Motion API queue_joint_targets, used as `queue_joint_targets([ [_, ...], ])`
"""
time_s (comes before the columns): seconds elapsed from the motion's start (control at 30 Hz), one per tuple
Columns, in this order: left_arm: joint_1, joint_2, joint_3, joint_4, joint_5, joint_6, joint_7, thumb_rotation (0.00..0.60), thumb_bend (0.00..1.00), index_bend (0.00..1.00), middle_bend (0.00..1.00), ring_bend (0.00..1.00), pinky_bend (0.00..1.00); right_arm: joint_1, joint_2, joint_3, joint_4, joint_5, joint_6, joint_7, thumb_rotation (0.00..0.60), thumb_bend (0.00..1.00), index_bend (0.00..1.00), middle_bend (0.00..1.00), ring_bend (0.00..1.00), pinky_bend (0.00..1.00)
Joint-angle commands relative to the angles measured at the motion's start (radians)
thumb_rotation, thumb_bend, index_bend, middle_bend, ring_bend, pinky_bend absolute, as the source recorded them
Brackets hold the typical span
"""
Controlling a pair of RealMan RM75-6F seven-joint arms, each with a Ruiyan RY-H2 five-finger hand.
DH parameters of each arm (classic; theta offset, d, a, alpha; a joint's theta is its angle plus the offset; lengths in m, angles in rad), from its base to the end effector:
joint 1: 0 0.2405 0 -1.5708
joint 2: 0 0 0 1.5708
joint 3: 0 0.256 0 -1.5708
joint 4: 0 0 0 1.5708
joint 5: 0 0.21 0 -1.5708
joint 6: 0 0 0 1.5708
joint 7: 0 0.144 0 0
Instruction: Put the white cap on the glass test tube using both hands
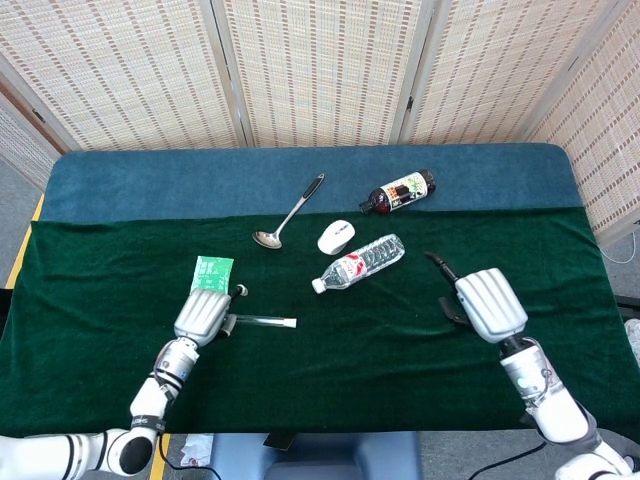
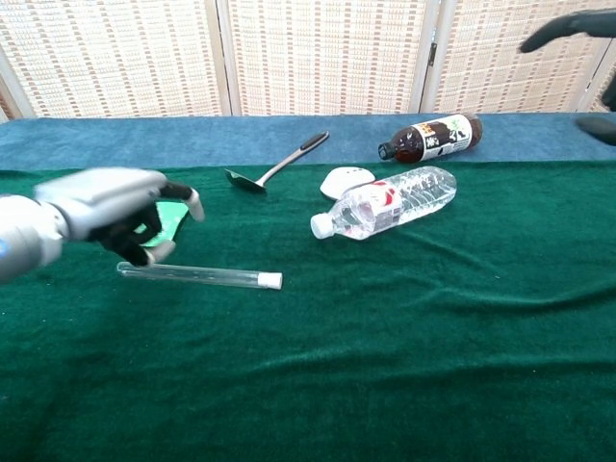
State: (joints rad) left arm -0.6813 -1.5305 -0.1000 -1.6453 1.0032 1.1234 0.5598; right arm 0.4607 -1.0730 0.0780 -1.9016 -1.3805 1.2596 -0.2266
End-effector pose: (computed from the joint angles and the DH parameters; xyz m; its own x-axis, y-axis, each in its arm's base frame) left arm -0.1593 0.3049 -0.0114 0.4996 0.2563 0.8275 0.8543 -0.3039 -0.4216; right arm -0.1891 -0.2653 0.1264 0.4095 -0.0892 0.9079 -0.8764 -0.3148 0.3644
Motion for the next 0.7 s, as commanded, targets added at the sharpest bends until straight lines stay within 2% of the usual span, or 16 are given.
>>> queue_joint_targets([
  [0.03, 0.072, 0.115, 0.009, -0.073, 0.089, 0.076, -0.113, 0.600, 0.53, 0.33, 0.82, 0.79, 0.81, -0.044, 0.028, -0.019, 0.019, -0.005, 0.036, 0.032, 0.600, 0.51, 0.12, 0.90, 1.00, 1.00],
  [0.07, 0.083, 0.131, 0.011, -0.078, 0.102, 0.088, -0.129, 0.600, 0.53, 0.34, 0.80, 0.77, 0.79, -0.050, 0.031, -0.022, 0.023, -0.008, 0.041, 0.036, 0.600, 0.51, 0.12, 0.85, 1.00, 1.00],
  [0.13, 0.128, 0.190, 0.025, -0.089, 0.155, 0.137, -0.188, 0.600, 0.53, 0.36, 0.72, 0.69, 0.71, -0.091, 0.040, -0.040, 0.047, -0.009, 0.073, 0.044, 0.600, 0.51, 0.12, 0.72, 0.91, 0.92],
  [0.3, 0.215, 0.253, 0.053, -0.063, 0.243, 0.246, -0.263, 0.600, 0.53, 0.36, 0.49, 0.46, 0.48, -0.162, 0.032, -0.059, 0.096, -0.031, 0.148, 0.081, 0.600, 0.51, 0.12, 0.38, 0.49, 0.57],
  [0.4, 0.273, 0.273, 0.072, -0.038, 0.289, 0.318, -0.303, 0.600, 0.53, 0.34, 0.38, 0.34, 0.35, -0.205, 0.021, -0.070, 0.134, -0.051, 0.194, 0.121, 0.600, 0.51, 0.12, 0.22, 0.31, 0.39],
  [0.5, 0.329, 0.289, 0.095, -0.018, 0.332, 0.381, -0.334, 0.600, 0.53, 0.33, 0.34, 0.30, 0.30, -0.245, 0.009, -0.079, 0.172, -0.062, 0.233, 0.143, 0.600, 0.51, 0.10, 0.16, 0.25, 0.33],
  [0.7, 0.423, 0.305, 0.128, 0.003, 0.380, 0.464, -0.384, 0.600, 0.53, 0.32, 0.32, 0.28, 0.26, -0.309, -0.012, -0.098, 0.222, -0.079, 0.275, 0.204, 0.600, 0.51, 0.10, 0.16, 0.24, 0.32],
])
